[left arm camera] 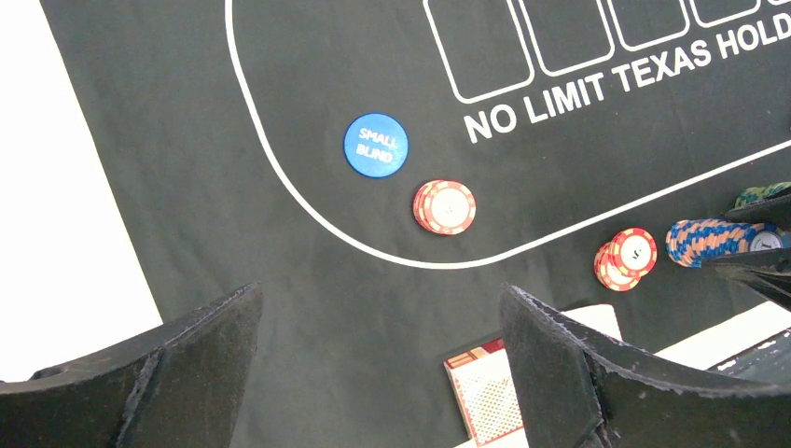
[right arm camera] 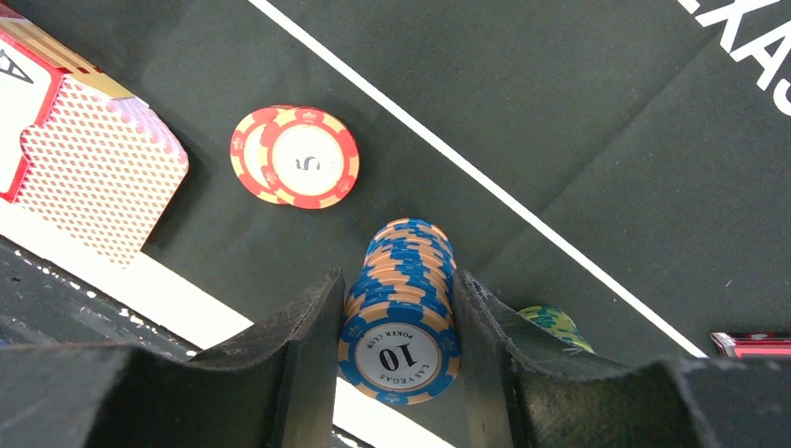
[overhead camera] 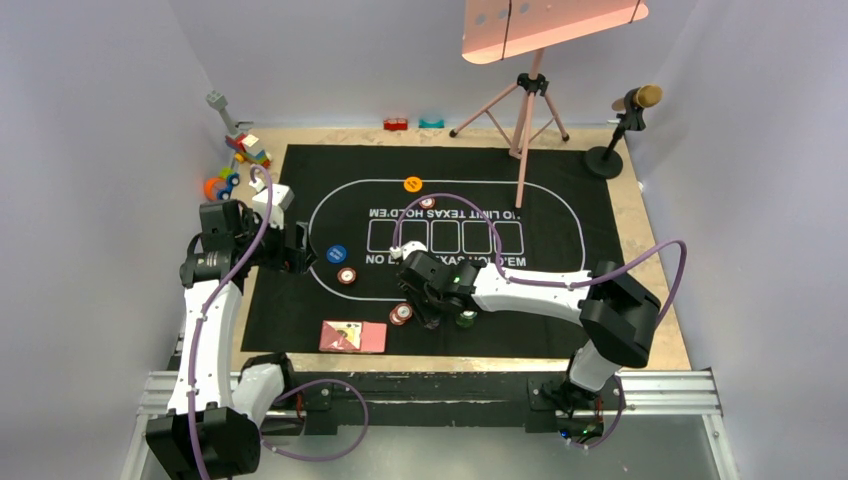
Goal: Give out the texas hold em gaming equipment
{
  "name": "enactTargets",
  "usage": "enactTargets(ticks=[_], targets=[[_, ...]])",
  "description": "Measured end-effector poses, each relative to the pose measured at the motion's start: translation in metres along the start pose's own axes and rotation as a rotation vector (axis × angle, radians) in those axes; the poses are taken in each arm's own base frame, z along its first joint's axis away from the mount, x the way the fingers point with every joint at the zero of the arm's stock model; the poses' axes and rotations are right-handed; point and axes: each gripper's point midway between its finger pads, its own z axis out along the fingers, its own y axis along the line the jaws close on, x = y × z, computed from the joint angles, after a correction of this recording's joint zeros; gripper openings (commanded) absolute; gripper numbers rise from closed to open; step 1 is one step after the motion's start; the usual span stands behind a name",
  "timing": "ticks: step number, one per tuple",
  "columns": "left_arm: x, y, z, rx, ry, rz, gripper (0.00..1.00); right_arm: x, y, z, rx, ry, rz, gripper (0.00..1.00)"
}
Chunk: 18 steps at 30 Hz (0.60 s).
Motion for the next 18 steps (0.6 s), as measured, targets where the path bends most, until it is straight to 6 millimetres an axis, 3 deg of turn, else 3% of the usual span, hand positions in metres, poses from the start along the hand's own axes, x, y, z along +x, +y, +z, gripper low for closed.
enactTargets(ticks=[12,18], targets=[[0.0,0.0,0.0,-0.001,-0.002,0.001,1.0,0.0,-0.005,-0.005,0.021,0.006,-0.008,0.0],[-0.001,0.0,-0.001,-0.001,-0.005,0.003,1.0,-0.026,0.001,-0.019,0.015,-0.044,-0.01,0.0]])
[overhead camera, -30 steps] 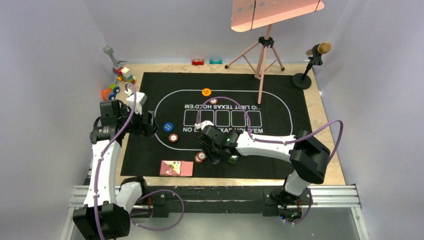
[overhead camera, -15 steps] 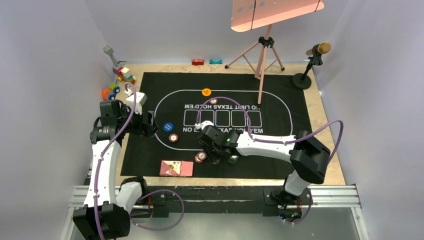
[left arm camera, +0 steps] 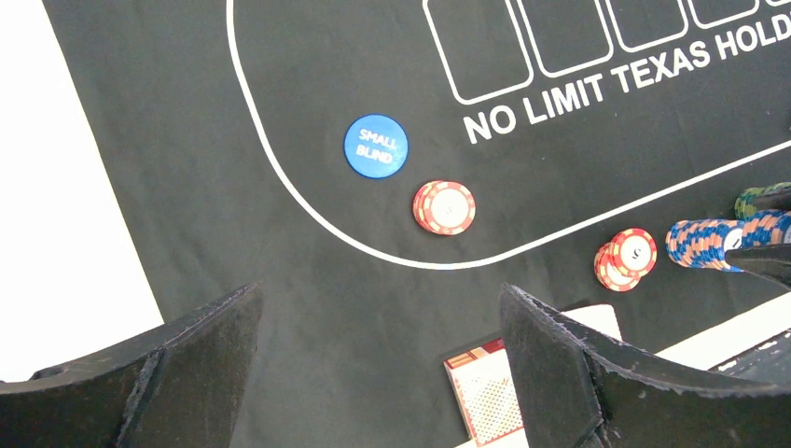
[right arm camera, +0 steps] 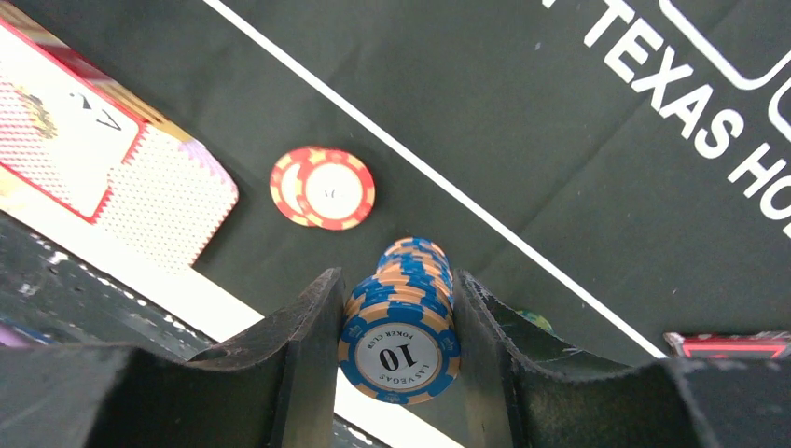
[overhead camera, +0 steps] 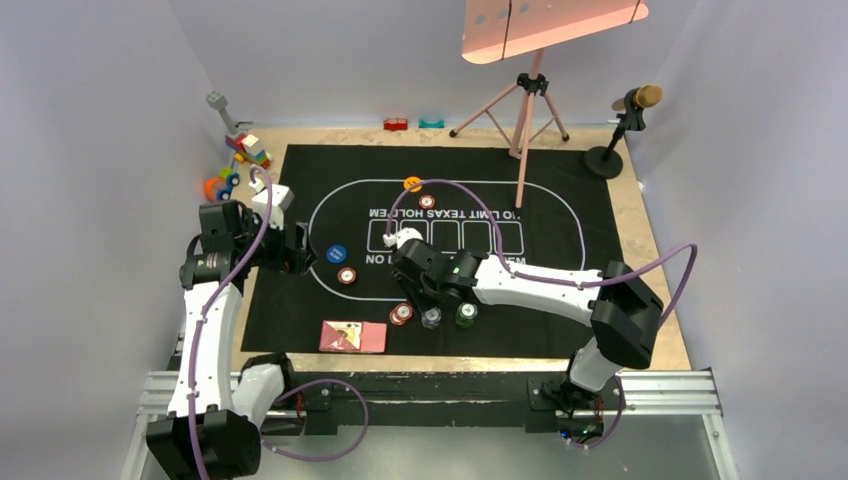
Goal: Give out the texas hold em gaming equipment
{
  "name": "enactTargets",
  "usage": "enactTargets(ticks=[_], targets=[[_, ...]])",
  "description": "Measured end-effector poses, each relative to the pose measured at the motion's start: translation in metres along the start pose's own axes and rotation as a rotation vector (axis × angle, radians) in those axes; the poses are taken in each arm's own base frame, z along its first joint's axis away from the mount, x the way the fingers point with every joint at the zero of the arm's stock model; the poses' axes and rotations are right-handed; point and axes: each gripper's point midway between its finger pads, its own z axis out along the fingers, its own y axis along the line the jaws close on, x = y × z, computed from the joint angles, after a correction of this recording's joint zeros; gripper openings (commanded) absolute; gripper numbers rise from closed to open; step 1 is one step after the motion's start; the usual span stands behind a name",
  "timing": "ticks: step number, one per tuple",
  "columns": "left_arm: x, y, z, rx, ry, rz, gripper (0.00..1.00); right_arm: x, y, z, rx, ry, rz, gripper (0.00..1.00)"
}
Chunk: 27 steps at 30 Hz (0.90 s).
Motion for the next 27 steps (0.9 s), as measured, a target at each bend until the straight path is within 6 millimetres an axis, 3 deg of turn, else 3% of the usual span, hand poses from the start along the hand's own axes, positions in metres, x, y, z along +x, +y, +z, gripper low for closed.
enactTargets(ticks=[5,8,14,20,27], targets=[[0.0,0.0,-0.001,-0.002,-0.005,0.002,1.0,-0.03,0.007,-0.007,-0.008,-0.054,-0.014,0.0],[0.0,0.0,-0.001,-0.002,-0.005,0.002,1.0,-0.055,0.015,0.002,-0.012,-0.077,-0.018,0.0],[0.0,0.0,-0.002,-0.008,-0.009,0.005,1.0,-0.099,0.029,0.055,-0.008,-0.083,-0.011,0.0],[0.0,0.0,-0.002,-0.012,-0.015,0.008,1.0,-0.121,0.032,0.11,-0.002,-0.065,-0.001,0.0],[0.001,0.0,-0.002,-0.011,-0.012,0.007,1.0,-0.142,0.027,0.139,-0.006,-0.085,0.025,0.0]])
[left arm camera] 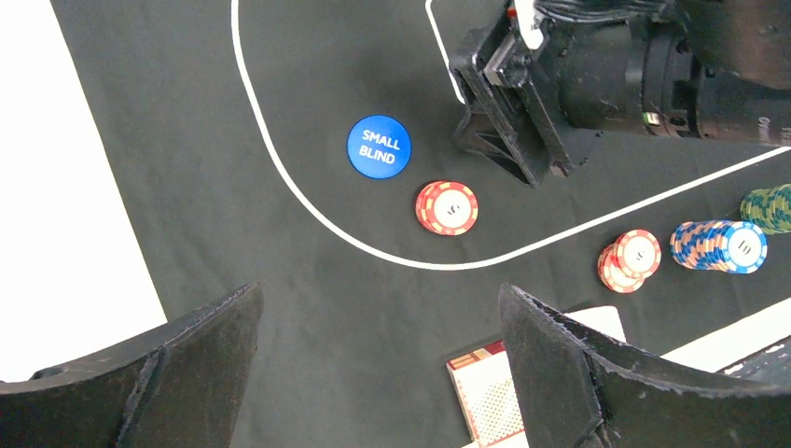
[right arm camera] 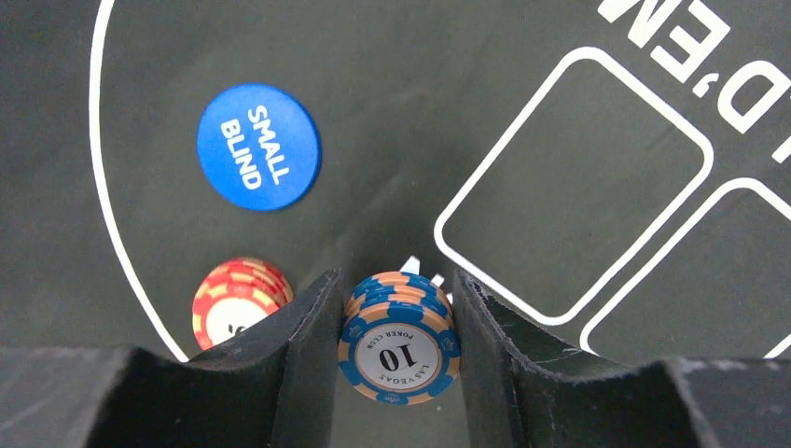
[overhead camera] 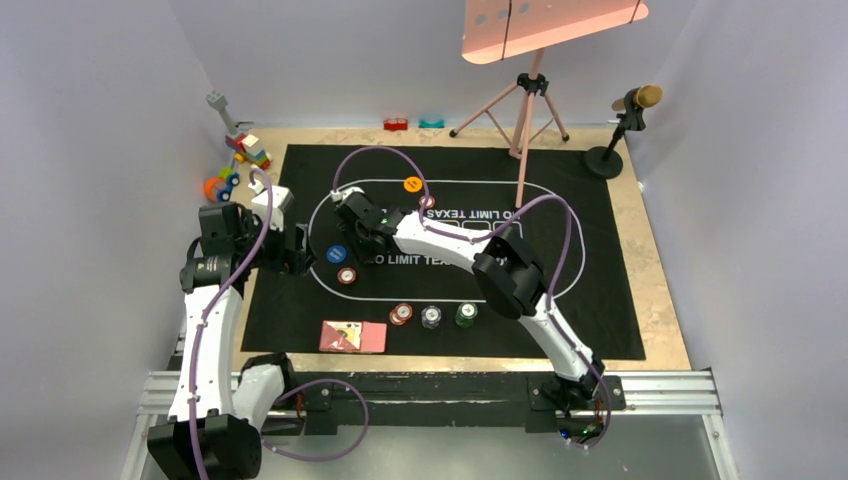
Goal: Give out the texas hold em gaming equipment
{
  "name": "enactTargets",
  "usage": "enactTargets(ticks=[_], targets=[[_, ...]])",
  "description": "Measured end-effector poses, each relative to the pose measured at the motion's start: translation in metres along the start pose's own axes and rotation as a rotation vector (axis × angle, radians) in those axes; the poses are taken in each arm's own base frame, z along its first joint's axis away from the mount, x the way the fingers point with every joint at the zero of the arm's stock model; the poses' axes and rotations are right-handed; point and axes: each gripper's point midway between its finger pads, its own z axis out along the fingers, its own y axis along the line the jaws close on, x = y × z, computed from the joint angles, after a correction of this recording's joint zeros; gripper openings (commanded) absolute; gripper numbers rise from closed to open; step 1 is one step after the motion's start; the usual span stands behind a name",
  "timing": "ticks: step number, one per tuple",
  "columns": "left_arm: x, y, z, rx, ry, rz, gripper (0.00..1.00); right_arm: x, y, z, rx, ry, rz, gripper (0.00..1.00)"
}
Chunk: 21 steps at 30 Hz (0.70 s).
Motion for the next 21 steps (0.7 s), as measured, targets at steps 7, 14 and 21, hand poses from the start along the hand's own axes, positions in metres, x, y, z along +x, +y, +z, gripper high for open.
enactTargets(ticks=[7,14,21], targets=[[0.0,-0.001,0.0,0.004,-0.001,0.0,1.0,-0.005,-0.003,0.015,-0.002,-0.014,0.019,0.0],[0.0,-0.001,0.0,0.005,-0.001,0.0,1.0,-0.005,0.003,0.024,-0.022,-0.017,0.039,0.0],[0.0,-0.002,0.0,0.011,-0.003,0.0,1.0,-0.006,0.009,0.024,-0.049,-0.013,0.059,0.06]])
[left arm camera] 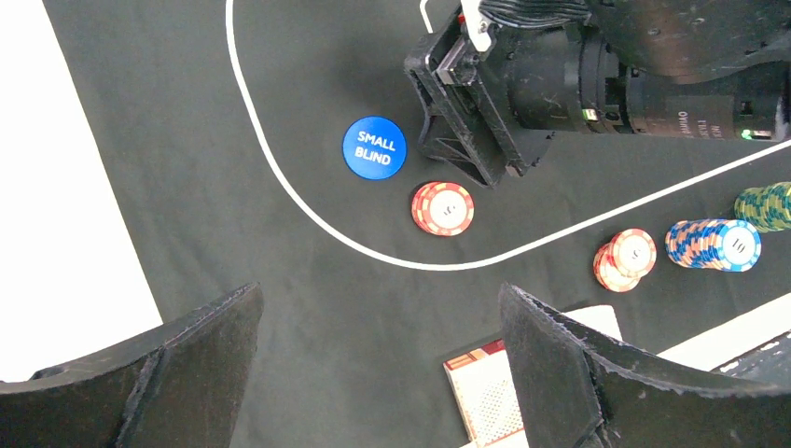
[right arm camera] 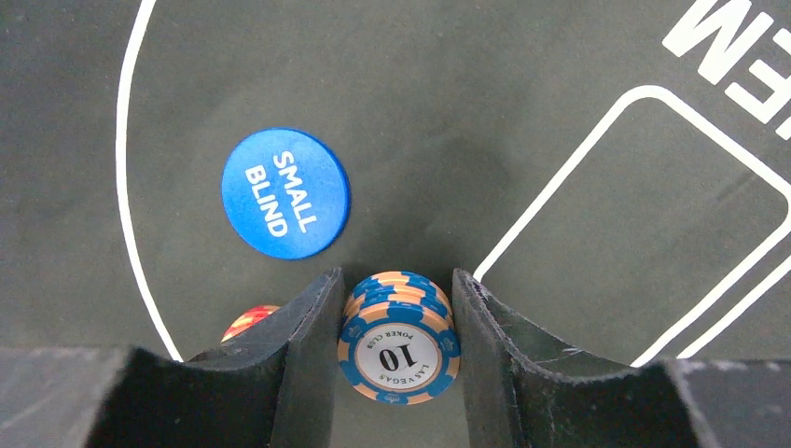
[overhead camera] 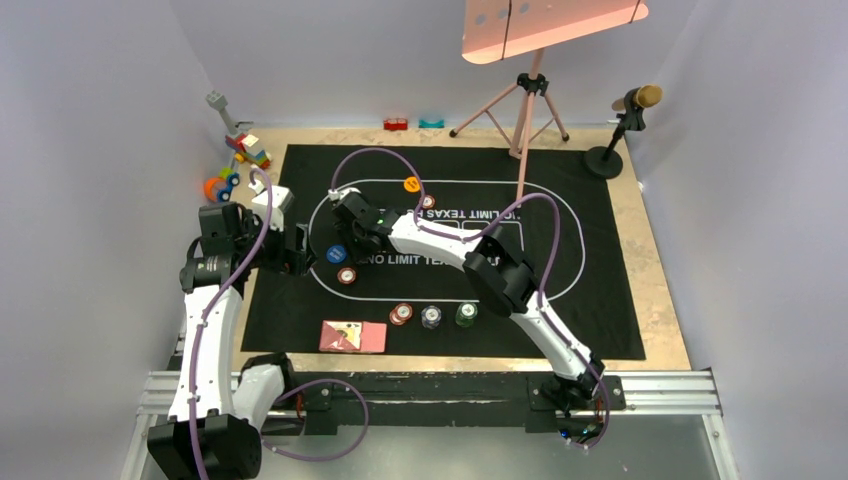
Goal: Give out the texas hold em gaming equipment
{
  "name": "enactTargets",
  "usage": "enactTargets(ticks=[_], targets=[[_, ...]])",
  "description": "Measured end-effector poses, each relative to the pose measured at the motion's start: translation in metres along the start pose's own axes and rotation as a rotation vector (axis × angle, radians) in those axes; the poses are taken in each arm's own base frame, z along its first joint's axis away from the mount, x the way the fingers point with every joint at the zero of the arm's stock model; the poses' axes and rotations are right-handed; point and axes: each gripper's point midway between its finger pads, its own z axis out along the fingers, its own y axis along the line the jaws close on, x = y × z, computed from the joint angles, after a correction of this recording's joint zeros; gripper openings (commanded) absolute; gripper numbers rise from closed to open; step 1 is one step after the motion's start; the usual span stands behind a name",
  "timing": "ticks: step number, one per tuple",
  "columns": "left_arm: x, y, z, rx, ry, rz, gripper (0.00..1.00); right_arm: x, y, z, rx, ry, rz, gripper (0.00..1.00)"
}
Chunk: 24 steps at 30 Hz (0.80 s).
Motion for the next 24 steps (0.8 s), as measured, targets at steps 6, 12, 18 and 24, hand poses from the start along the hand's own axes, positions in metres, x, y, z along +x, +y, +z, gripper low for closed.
enactTargets(ticks=[6,12,18,24], targets=[[0.0,0.0,0.0,0.001,0.0,0.0,1.0,-0.004,0.003,0.003,-0.006,-0.008,0.007,0.39],[0.0,0.0,0.0,0.003,0.0,0.0,1.0,-0.004,0.002,0.003,-0.002,-0.007,0.006,0.58],[0.0,0.0,0.0,0.004,0.0,0.0,1.0,-0.006,0.0,0.002,0.001,-0.011,-0.002,0.69],[0.0,0.0,0.0,0.004,0.0,-0.001,1.0,-0.021,-0.003,-0.016,0.01,-0.04,-0.015,0.72]])
